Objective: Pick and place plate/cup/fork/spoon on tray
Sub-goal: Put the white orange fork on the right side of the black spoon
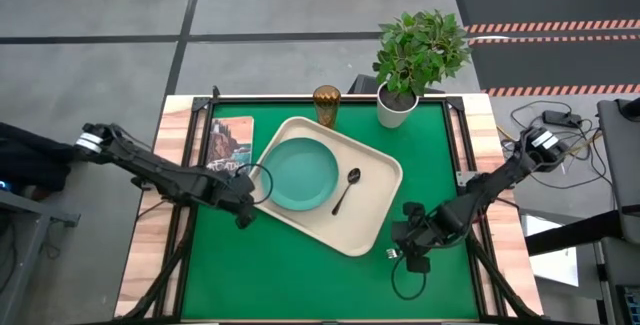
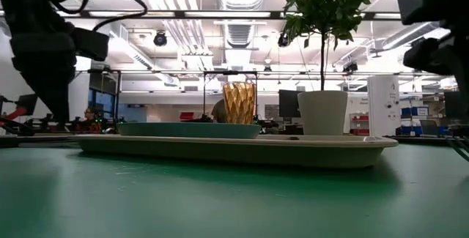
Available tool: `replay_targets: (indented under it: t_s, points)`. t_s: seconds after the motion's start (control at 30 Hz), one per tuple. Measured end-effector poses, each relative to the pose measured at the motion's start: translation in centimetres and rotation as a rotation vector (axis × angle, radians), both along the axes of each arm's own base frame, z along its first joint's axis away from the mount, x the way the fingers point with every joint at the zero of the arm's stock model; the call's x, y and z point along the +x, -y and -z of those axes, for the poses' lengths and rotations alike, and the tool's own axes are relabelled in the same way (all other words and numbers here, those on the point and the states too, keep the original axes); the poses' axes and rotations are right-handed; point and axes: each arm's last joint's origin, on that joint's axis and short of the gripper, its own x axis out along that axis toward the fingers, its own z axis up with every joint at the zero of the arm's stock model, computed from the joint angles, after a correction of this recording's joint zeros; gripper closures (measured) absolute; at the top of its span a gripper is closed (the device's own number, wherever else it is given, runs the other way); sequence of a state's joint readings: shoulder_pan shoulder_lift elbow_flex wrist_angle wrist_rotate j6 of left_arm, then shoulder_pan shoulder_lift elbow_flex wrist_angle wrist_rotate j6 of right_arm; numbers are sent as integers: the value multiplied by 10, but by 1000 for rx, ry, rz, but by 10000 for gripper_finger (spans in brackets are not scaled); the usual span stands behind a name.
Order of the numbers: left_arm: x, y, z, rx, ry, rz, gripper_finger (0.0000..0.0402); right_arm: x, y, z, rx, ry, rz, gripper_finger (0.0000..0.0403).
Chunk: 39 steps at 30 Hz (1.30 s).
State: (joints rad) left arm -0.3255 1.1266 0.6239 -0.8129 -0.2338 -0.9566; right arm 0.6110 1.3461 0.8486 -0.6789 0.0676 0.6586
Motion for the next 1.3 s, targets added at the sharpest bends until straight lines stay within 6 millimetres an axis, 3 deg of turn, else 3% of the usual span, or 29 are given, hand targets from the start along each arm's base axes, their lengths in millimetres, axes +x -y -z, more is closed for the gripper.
replay_targets:
  t_s: [0.23,0.43,1.07,1.3]
  points:
    - [0,9,-8,-25,31,-9,401,-2,-10,15,-49,-55,-56,242]
    - [6,19,-26,-34,94,26,401,-3,-12,24,-80,-96,-73,213]
    - [20,37,-64,203,390,57,401,1,-20,41,-100,-56,-96,217]
    - [39,48,-76,284,626,213,401,0,-24,53,-95,-42,-105,266]
